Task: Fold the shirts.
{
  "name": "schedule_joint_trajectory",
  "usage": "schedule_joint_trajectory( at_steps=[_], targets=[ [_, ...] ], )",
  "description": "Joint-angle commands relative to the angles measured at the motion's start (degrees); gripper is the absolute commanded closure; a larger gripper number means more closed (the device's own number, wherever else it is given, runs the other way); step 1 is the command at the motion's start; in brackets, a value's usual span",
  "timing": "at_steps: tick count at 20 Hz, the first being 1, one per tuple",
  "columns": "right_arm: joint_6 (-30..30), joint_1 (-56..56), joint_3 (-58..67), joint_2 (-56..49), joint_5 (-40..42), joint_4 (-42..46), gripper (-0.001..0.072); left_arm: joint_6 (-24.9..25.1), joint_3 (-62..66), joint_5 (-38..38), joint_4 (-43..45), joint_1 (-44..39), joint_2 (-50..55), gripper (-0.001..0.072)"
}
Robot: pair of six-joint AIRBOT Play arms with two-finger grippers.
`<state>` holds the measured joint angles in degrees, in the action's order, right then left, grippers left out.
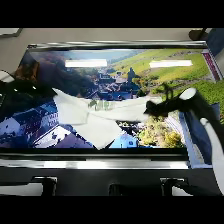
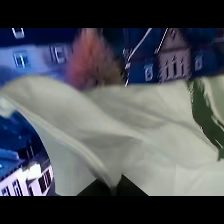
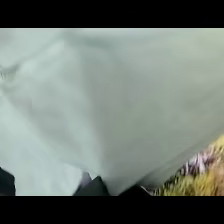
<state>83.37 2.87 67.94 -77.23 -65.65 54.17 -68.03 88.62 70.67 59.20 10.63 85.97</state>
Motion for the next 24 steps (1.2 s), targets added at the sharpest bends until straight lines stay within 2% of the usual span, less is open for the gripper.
schedule_joint_trajectory(
  at_steps=[1,5,7,11,14,16,18,20,22,24],
  targets=[
    [-1.3,3.2,14.6,13.5,10.3,8.4,0.0668,-5.2,10.7,-4.4,-0.8,0.4,-11.6,0.0684],
    [-1.3,3.8,25.3,30.6,28.5,18.1,0.0668,-12.4,21.2,-13.7,-0.8,0.3,-27.6,0.0683],
    [-1.0,3.8,25.4,37.0,30.1,19.5,0.0668,-14.8,21.7,-20.5,-0.8,0.3,-34.7,0.0683],
    [5.1,3.8,25.4,43.3,20.6,22.6,0.0668,-15.1,21.8,-24.9,-0.7,0.4,-42.2,0.0683],
    [10.5,3.8,25.4,43.9,9.8,25.1,0.0668,-15.2,21.8,-25.0,4.6,0.4,-42.4,0.0683],
    [13.4,3.8,25.3,42.3,-3.5,25.1,0.0668,-15.1,21.5,-22.4,8.3,0.3,-40.6,0.0683],
    [15.5,3.8,24.5,38.2,-23.5,24.1,0.0668,-15.1,19.8,-17.9,9.7,0.3,-37.4,0.0683],
    [15.8,3.8,18.7,35.0,-34.9,22.4,0.0668,-14.8,15.1,-13.5,9.6,0.3,-33.5,0.0683],
    [15.9,3.8,8.2,34.6,-32.7,21.4,0.0668,-12.2,6.6,-13.6,9.7,-0.3,-29.9,0.0684],
    [15.9,3.8,-3.3,34.1,-20.8,18.9,0.0668,-9.9,-2.4,-16.9,9.6,-1.3,-26.0,0.0684]
  ],
)
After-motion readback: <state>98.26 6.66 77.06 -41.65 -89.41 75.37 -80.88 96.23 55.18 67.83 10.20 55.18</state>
